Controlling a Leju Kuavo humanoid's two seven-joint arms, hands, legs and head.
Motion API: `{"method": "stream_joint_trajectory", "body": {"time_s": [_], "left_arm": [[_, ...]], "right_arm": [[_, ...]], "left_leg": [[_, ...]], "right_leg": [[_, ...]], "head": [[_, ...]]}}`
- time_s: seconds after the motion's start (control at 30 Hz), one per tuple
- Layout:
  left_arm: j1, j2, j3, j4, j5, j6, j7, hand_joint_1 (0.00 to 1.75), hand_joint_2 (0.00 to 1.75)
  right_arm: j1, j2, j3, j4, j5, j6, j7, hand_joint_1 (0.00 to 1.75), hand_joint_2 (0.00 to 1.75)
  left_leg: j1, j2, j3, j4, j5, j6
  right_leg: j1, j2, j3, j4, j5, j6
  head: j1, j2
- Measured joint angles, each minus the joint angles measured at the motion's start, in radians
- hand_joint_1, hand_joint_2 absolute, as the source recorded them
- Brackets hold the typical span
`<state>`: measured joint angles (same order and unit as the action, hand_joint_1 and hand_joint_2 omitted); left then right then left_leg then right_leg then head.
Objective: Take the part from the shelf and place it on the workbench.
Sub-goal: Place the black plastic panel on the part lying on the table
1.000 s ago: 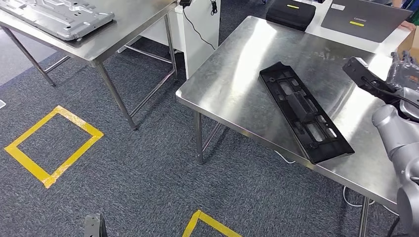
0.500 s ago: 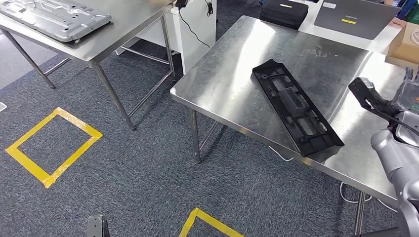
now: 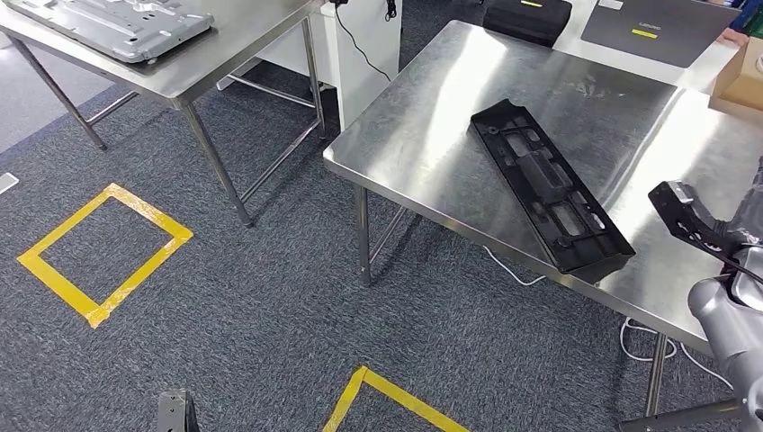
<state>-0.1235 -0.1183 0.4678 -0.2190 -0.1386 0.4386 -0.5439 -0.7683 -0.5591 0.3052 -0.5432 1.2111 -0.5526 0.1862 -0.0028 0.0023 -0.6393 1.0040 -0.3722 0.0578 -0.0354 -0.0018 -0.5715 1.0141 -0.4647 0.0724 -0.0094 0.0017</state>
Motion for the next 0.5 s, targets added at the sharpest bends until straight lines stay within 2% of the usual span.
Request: {"method": "stream_joint_trajectory", "body": {"time_s": [0.03, 0.07, 0.13, 0.17, 0.23, 0.3, 0.33, 0.37, 0.4, 0.5], "left_arm": [[0.0, 0.0, 0.001, 0.0, 0.003, 0.0, -0.002, 0.0, 0.0], [0.001, 0.001, 0.004, 0.0, 0.006, 0.001, -0.003, 0.0, 0.0], [0.005, 0.0, 0.009, 0.0, 0.011, 0.002, -0.007, 0.0, 0.0], [0.007, 0.0, 0.012, 0.0, 0.012, 0.003, -0.008, 0.0, 0.0], [0.012, 0.0, 0.016, 0.0, 0.013, 0.005, -0.011, 0.0, 0.0], [0.016, 0.0, 0.019, 0.001, 0.011, 0.007, -0.013, 0.0, 0.0], [0.019, 0.0, 0.021, 0.001, 0.008, 0.008, -0.012, 0.0, 0.0], [0.02, 0.001, 0.022, 0.001, 0.006, 0.01, -0.011, 0.0, 0.0], [0.021, 0.001, 0.024, 0.001, 0.003, 0.01, -0.009, 0.0, 0.0], [0.02, 0.004, 0.027, 0.001, -0.001, 0.012, -0.008, 0.0, 0.0]], "right_arm": [[0.012, -0.001, -0.004, -0.009, 0.005, -0.008, 0.006, 0.0, 0.0], [0.029, -0.001, -0.01, -0.02, 0.011, -0.019, 0.014, 0.0, 0.0], [0.076, 0.001, -0.024, -0.049, 0.029, -0.042, 0.034, 0.0, 0.0], [0.106, 0.002, -0.035, -0.068, 0.04, -0.051, 0.044, 0.0, 0.0], [0.177, 0.009, -0.068, -0.118, 0.073, -0.063, 0.059, 0.0, 0.0], [0.258, 0.025, -0.115, -0.171, 0.114, -0.068, 0.065, 0.0, 0.0], [0.297, 0.035, -0.141, -0.195, 0.134, -0.069, 0.065, 0.0, 0.0], [0.336, 0.045, -0.167, -0.219, 0.153, -0.071, 0.065, 0.0, 0.0], [0.369, 0.054, -0.192, -0.242, 0.168, -0.073, 0.065, 0.0, 0.0], [0.446, 0.075, -0.257, -0.303, 0.197, -0.078, 0.065, 0.0, 0.0]], "left_leg": [[-0.002, -0.001, -0.006, 0.007, 0.0, -0.006], [-0.004, -0.002, -0.01, 0.011, 0.002, -0.01], [0.0, -0.003, -0.016, 0.019, 0.002, -0.018], [0.002, -0.003, -0.022, 0.031, -0.01, -0.022], [0.006, -0.003, -0.05, 0.105, -0.068, -0.033], [0.007, -0.003, -0.094, 0.232, -0.143, -0.042], [0.008, -0.003, -0.108, 0.278, -0.165, -0.042], [0.008, -0.003, -0.104, 0.291, -0.168, -0.04], [0.007, -0.003, -0.081, 0.266, -0.156, -0.036], [0.001, -0.008, 0.041, 0.081, -0.098, -0.013]], "right_leg": [[0.002, 0.001, 0.013, -0.023, 0.005, -0.006], [0.006, 0.002, 0.011, -0.021, 0.007, -0.014], [0.002, 0.002, 0.008, -0.019, 0.013, -0.028], [0.0, 0.0, 0.006, -0.018, 0.016, -0.033], [-0.002, -0.002, 0.003, -0.018, 0.022, -0.043], [0.002, -0.003, -0.004, -0.018, 0.026, -0.05], [0.004, -0.004, -0.007, -0.017, 0.028, -0.053], [0.006, -0.004, -0.011, -0.017, 0.03, -0.055], [0.008, -0.003, -0.013, -0.017, 0.032, -0.055], [0.012, -0.002, -0.015, -0.019, 0.038, -0.051]], "head": [[-0.001, 0.0], [-0.002, 0.0], [-0.003, 0.0], [-0.004, 0.0], [-0.005, 0.0], [-0.006, 0.0], [-0.007, 0.0], [-0.007, 0.0], [-0.007, 0.0], [-0.005, 0.0]]}}
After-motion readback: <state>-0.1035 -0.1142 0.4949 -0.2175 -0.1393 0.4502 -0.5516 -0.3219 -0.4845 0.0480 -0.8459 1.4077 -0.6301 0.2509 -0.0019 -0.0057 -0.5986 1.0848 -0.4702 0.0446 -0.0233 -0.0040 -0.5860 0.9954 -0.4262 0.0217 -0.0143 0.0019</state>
